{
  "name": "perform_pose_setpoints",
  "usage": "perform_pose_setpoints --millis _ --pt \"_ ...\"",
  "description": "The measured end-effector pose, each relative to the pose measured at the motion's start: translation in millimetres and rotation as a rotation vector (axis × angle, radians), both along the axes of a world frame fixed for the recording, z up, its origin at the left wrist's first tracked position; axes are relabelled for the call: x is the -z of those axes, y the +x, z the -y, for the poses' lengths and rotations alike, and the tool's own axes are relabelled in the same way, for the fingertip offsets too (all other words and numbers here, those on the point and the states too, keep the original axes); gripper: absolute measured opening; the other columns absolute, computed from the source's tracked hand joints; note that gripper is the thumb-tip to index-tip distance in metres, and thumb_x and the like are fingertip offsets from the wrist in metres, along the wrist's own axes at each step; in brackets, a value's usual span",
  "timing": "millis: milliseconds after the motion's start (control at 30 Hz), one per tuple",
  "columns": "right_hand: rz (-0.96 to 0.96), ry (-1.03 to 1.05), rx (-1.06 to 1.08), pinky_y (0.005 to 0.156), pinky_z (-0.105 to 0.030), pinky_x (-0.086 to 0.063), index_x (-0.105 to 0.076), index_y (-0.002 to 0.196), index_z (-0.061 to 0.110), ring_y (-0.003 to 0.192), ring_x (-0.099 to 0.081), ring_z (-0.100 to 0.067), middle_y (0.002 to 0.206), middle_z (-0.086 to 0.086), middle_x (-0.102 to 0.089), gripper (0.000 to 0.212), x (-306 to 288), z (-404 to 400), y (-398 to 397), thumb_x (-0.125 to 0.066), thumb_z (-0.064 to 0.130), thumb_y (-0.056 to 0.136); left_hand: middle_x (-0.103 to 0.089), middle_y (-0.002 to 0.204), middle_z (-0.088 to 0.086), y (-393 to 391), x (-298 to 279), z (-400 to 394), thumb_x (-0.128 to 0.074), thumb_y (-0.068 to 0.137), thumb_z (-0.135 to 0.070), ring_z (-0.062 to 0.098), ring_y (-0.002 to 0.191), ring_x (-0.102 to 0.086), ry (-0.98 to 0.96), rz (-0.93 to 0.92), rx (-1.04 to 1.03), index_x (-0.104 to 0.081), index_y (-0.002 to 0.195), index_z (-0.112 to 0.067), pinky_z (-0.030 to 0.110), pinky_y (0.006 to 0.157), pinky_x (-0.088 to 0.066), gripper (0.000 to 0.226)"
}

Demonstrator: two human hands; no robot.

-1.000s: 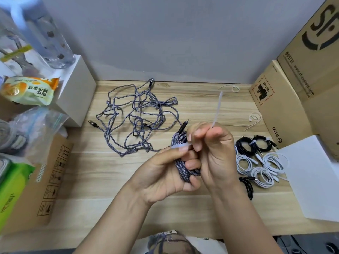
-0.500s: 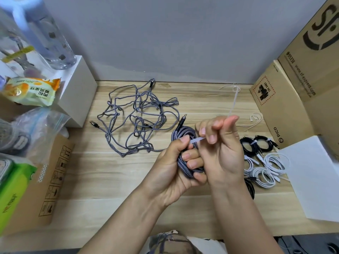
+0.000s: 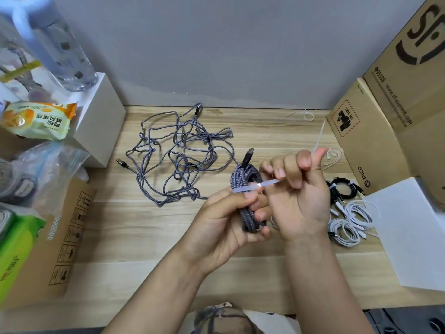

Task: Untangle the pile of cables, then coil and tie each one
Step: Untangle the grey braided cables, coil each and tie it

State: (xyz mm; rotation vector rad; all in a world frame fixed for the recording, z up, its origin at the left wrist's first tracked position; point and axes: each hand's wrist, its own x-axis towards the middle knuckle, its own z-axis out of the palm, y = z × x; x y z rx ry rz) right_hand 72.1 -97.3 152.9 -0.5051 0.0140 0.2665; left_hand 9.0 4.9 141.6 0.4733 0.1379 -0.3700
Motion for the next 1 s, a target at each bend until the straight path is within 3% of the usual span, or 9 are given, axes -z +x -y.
perform_pose_setpoints --millis 133,267,333,433,500,633,700,867,1000 --pt "0.219 -0.202 -0.133 0.066 -0.027 -0.038 -0.052 0.052 0.022 0.049 -0.042 -0.013 0.042 0.011 -0.039 0.041 4.8 17.5 3.9 -0.050 0.043 0.086 -0.051 0.070 0.005 -6.7 -3.1 -17.0 -0.062 0.071 -0.011 0.016 0.061 -0.050 0.244 0.029 -0.047 -0.052 0.089 -0.014 0.025 0.052 -0.036 0.021" --pt "0.390 -0.538 -0.250 0.062 -0.026 -0.035 -0.056 0.049 0.024 0.051 -0.046 -0.012 0.045 0.012 -0.047 0.032 -4.6 28.9 5.8 -0.074 0.042 0.068 -0.056 0.071 0.003 -10.8 -8.2 -25.4 -0.056 0.079 -0.015 0.015 0.059 -0.051 0.530 0.088 -0.060 -0.057 0.090 -0.021 0.020 0.047 -0.033 0.013" --pt "0.428 -0.685 -0.267 0.059 -0.021 -0.037 -0.057 0.045 0.023 0.049 -0.044 -0.014 0.044 0.010 -0.048 0.025 -11.6 32.1 5.9 -0.073 0.030 0.062 -0.058 0.070 0.000 -11.6 -10.2 -27.0 -0.053 0.080 -0.019 0.013 0.058 -0.053 0.698 0.127 -0.070 -0.059 0.089 -0.023 0.018 0.045 -0.031 0.012" --pt "0.492 -0.887 -0.290 0.054 -0.031 -0.027 -0.057 0.044 0.020 0.049 -0.035 -0.024 0.044 -0.003 -0.046 0.023 -17.7 32.4 3.7 -0.067 0.030 0.062 -0.060 0.068 -0.004 -12.0 -14.4 -29.0 -0.057 0.079 -0.021 0.011 0.056 -0.052 0.847 0.200 -0.065 -0.054 0.095 -0.016 0.016 0.045 -0.029 0.017" --pt "0.506 -0.951 -0.311 0.050 -0.027 -0.026 -0.056 0.044 0.018 0.049 -0.031 -0.025 0.048 -0.012 -0.041 0.025 -19.3 32.6 1.5 -0.069 0.030 0.061 -0.060 0.068 -0.004 -11.7 -17.5 -30.5 -0.056 0.079 -0.019 0.011 0.056 -0.051 0.888 0.211 -0.067 -0.055 0.094 -0.016 0.015 0.045 -0.027 0.016" --pt "0.554 -1.025 -0.349 0.046 -0.017 -0.026 -0.058 0.047 0.020 0.047 -0.032 -0.007 0.048 0.000 -0.040 0.023 -17.8 32.8 -2.1 -0.069 0.032 0.063 -0.060 0.067 -0.003 -12.0 -21.6 -31.7 -0.060 0.081 -0.014 0.009 0.053 -0.050 0.926 0.256 -0.055 -0.057 0.096 -0.007 0.010 0.045 -0.030 0.017" --pt "0.581 -1.077 -0.351 0.046 -0.016 -0.025 -0.057 0.049 0.015 0.048 -0.031 -0.006 0.049 -0.001 -0.037 0.027 -16.9 32.2 -3.2 -0.070 0.033 0.064 -0.059 0.066 -0.002 -13.1 -22.6 -31.3 -0.064 0.083 -0.006 0.008 0.052 -0.049 0.930 0.260 -0.053 -0.056 0.097 0.000 0.007 0.046 -0.033 0.017" --pt "0.567 -1.145 -0.364 0.045 -0.016 -0.024 -0.050 0.047 0.008 0.046 -0.029 -0.005 0.046 0.007 -0.034 0.031 -16.3 32.2 -2.4 -0.071 0.019 0.068 -0.060 0.066 -0.004 -13.7 -26.4 -31.8 -0.055 0.085 0.005 0.002 0.054 -0.050 0.968 0.321 -0.030 -0.060 0.092 -0.004 0.005 0.047 -0.035 0.013" --pt "0.594 -1.167 -0.394 0.046 -0.016 -0.025 -0.059 0.052 0.013 0.047 -0.031 -0.005 0.048 -0.001 -0.036 0.029 -15.1 31.9 -3.9 -0.073 0.034 0.066 -0.059 0.067 -0.005 -12.5 -25.0 -33.3 -0.057 0.085 0.002 0.003 0.055 -0.050 0.997 0.352 -0.017 -0.060 0.091 -0.002 0.005 0.049 -0.035 0.008"
